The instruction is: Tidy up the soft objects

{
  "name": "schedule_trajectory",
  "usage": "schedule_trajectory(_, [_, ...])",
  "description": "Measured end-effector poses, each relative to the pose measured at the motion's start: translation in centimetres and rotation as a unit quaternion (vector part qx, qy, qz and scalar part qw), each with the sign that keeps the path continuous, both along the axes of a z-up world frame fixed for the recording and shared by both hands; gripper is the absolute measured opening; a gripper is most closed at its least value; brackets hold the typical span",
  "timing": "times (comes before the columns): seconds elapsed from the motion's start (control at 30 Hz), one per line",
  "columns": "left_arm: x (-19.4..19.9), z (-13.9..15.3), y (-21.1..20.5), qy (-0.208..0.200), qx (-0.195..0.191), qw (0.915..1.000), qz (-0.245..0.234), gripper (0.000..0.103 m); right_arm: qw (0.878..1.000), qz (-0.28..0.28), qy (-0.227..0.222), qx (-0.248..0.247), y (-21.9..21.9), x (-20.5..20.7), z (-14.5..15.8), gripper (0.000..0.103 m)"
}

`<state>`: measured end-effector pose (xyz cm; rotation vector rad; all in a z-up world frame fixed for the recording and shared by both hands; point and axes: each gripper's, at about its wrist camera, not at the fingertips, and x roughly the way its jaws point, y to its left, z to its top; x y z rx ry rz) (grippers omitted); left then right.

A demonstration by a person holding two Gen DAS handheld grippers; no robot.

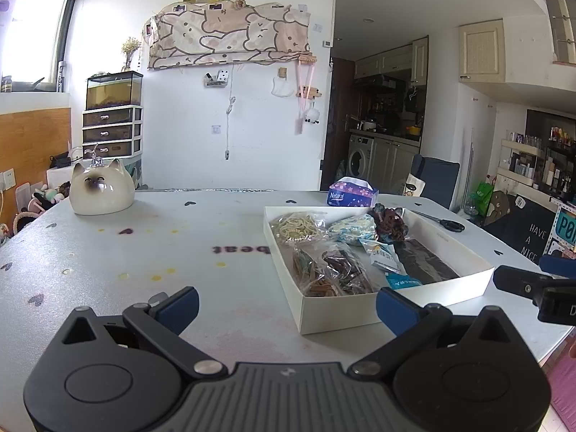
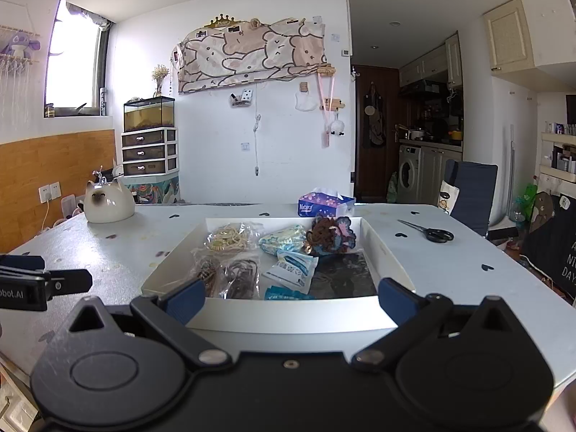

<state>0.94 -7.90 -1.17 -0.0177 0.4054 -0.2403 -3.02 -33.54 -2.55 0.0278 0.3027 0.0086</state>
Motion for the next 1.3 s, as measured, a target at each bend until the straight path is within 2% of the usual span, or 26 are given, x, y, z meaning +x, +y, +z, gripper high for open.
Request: schedule_trajectory(1.3, [0.0, 0.1, 1.0, 0.003, 0.001, 1.0000, 0.004, 0.103, 1.000, 0.000, 0.000, 0.002, 0.0, 0.0, 0.0, 0.103])
